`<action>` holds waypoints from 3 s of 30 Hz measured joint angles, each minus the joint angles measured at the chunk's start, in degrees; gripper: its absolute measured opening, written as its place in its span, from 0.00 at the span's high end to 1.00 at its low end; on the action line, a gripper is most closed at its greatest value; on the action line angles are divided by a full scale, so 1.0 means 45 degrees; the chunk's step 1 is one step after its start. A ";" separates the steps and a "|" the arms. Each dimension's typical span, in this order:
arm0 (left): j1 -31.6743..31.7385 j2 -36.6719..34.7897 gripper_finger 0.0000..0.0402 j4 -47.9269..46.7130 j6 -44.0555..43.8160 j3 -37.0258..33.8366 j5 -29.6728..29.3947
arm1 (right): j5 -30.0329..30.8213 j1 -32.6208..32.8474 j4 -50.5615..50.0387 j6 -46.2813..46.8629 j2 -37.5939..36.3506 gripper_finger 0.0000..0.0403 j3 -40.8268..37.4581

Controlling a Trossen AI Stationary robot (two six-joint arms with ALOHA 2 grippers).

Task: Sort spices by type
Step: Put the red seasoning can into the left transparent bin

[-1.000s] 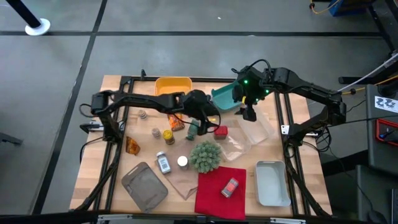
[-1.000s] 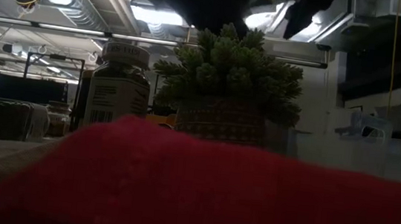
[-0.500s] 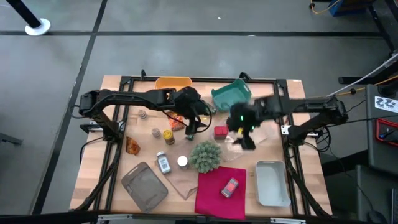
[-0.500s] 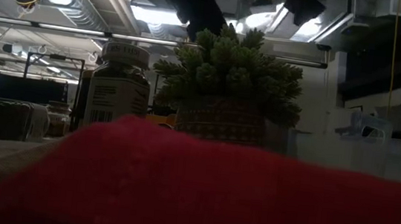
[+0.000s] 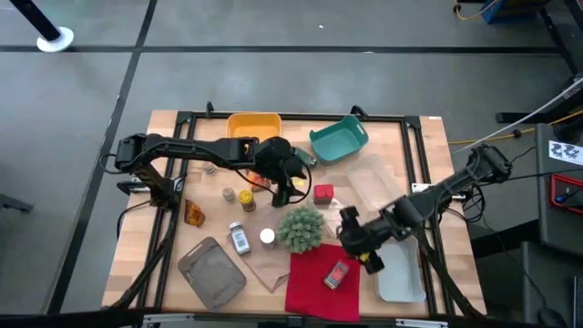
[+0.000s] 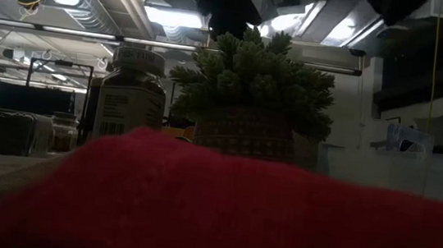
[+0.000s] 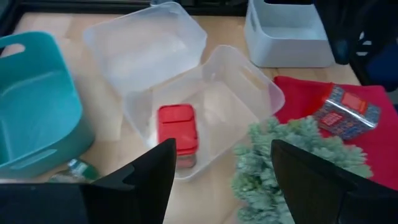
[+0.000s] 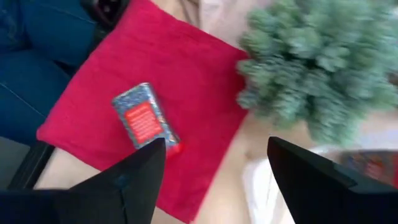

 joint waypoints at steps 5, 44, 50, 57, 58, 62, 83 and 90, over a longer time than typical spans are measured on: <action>-0.0689 0.0000 0.39 0.0355 -0.0281 0.0000 -0.0005 | 0.0009 0.0818 0.1192 0.0004 0.0000 0.30 -0.0761; -0.3347 0.0000 0.39 0.2153 -0.0263 -0.0010 -0.1093 | -0.0904 0.1122 0.1960 0.0286 0.3830 0.30 -0.0963; -0.3347 0.0005 0.39 0.2156 -0.0265 -0.0010 -0.1088 | -0.0890 0.1122 0.1966 0.0232 0.3957 0.30 -0.0953; -0.3346 0.0005 0.39 0.2156 -0.0265 -0.0010 -0.1090 | -0.0880 0.1117 0.1957 0.0222 0.3957 0.38 -0.0953; -0.3347 0.0005 0.39 0.2156 -0.0265 -0.0010 -0.1089 | -0.0880 0.1117 0.1957 0.0222 0.3954 0.40 -0.0953; -0.3347 0.0005 0.39 0.2156 -0.0265 -0.0010 -0.1088 | -0.0889 0.1117 0.1957 0.0207 0.3954 0.46 -0.0953; -0.3389 0.0005 0.39 0.2161 -0.0610 -0.0010 -0.1089 | -0.0241 0.0518 -0.4294 0.0363 0.3954 0.44 0.2487; -0.3354 -0.0023 0.39 0.2040 -0.0688 -0.0010 -0.1088 | 0.0448 -0.0602 -0.7617 0.0363 0.3954 0.45 0.3951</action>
